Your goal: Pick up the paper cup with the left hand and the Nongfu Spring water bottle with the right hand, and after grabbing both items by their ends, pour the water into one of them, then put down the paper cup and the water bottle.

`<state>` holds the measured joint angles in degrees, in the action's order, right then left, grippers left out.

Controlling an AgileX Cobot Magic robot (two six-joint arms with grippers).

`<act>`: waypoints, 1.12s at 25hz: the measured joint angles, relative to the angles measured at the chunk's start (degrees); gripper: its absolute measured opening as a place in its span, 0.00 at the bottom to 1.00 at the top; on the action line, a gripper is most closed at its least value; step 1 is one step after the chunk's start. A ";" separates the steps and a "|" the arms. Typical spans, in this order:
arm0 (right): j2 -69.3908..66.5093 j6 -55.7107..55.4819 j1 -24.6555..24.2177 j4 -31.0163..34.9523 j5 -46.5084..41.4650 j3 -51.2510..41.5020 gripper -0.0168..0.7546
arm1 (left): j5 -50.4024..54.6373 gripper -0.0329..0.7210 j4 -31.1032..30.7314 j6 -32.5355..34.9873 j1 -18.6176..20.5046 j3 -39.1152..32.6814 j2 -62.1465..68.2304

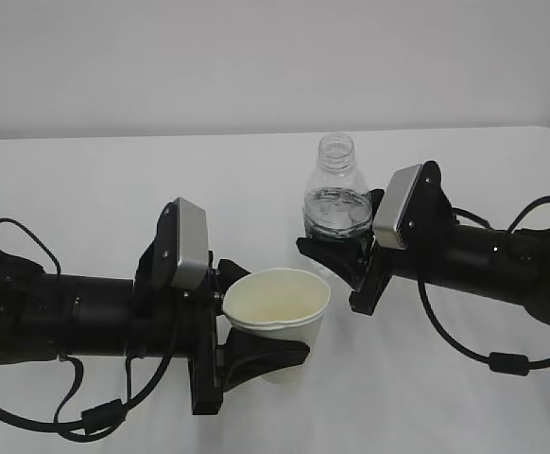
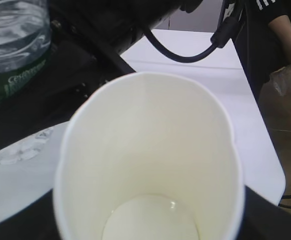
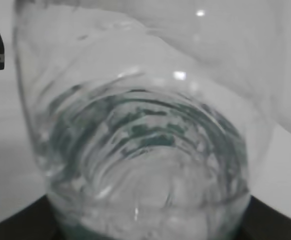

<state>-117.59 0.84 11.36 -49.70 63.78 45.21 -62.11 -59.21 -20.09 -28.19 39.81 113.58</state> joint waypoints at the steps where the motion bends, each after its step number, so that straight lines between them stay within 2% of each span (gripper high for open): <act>1: 0.00 0.71 0.12 0.00 0.00 0.00 0.57 | -0.12 0.64 0.00 0.00 0.00 0.00 0.00; 8: 0.00 7.26 2.71 1.54 0.02 0.00 0.57 | -0.91 0.64 0.00 0.00 0.00 0.00 0.00; 28: 0.00 27.12 2.71 10.03 0.02 0.00 0.57 | -1.16 0.64 0.75 0.00 0.00 0.00 0.00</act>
<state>-117.59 27.97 14.06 -39.67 63.80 45.21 -63.27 -58.46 -20.09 -28.19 39.81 113.58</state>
